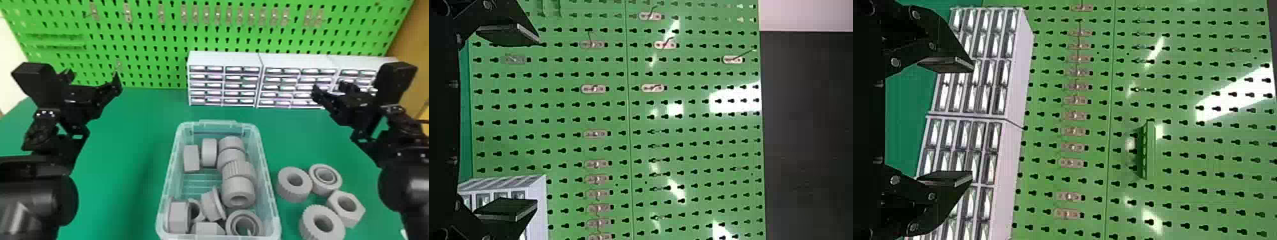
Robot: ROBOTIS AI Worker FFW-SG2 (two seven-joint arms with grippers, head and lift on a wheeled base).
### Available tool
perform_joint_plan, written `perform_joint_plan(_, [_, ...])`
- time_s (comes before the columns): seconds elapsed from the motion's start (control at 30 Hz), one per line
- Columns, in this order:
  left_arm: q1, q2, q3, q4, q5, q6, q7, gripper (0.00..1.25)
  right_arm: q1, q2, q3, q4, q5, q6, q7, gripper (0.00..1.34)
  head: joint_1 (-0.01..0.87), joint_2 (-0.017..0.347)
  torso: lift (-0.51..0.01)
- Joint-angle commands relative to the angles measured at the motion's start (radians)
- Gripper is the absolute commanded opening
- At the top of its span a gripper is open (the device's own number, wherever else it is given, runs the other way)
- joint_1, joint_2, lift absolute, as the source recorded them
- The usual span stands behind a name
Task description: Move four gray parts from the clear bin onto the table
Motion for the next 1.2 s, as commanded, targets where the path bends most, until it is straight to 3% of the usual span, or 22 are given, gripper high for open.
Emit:
perform_joint_plan(0.0, [-0.004, 0.0, 0.0, 0.0, -0.003, 0.0, 0.001, 1.11, 0.0, 0.0, 0.004, -0.001, -0.003, 0.0, 0.0, 0.84, 0.678, 0.034, -0.05])
perform_joint_plan(1.17, [-0.017, 0.002, -0.006, 0.003, 0.005, 0.016, 0.001, 1.12, -0.014, -0.004, 0.027, 0.0, 0.0, 0.015, -0.017, 0.84, 0.678, 0.034, -0.05])
